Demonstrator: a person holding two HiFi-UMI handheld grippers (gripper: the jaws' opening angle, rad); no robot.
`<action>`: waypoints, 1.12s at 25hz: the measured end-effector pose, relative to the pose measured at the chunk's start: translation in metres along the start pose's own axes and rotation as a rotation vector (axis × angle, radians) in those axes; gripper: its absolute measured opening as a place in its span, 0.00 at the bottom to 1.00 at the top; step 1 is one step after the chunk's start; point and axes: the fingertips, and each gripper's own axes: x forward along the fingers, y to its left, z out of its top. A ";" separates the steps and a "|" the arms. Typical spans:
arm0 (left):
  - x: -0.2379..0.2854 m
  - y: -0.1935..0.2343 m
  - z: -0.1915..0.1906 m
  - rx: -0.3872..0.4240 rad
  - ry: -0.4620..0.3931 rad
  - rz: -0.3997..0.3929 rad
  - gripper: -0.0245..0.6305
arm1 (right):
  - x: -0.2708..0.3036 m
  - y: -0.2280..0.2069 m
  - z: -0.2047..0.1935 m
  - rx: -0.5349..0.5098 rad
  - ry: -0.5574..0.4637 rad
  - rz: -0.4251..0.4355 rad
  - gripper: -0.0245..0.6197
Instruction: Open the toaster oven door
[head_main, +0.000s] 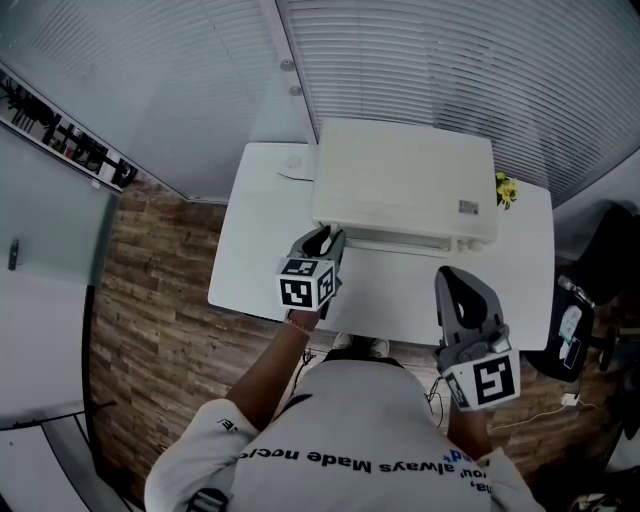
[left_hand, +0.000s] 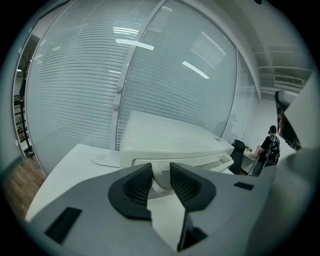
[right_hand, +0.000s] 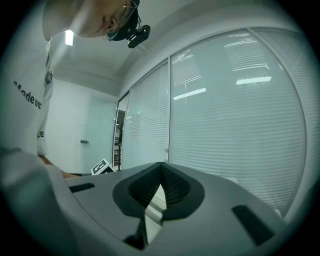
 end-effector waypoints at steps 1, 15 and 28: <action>-0.001 0.000 -0.001 0.001 0.002 -0.001 0.21 | 0.000 -0.001 0.000 0.002 0.000 -0.002 0.05; -0.012 -0.003 -0.015 -0.039 0.010 -0.025 0.21 | 0.003 -0.002 -0.003 0.011 0.001 0.000 0.05; -0.021 -0.006 -0.030 -0.045 0.043 -0.046 0.21 | 0.002 -0.006 -0.002 0.008 -0.002 -0.002 0.05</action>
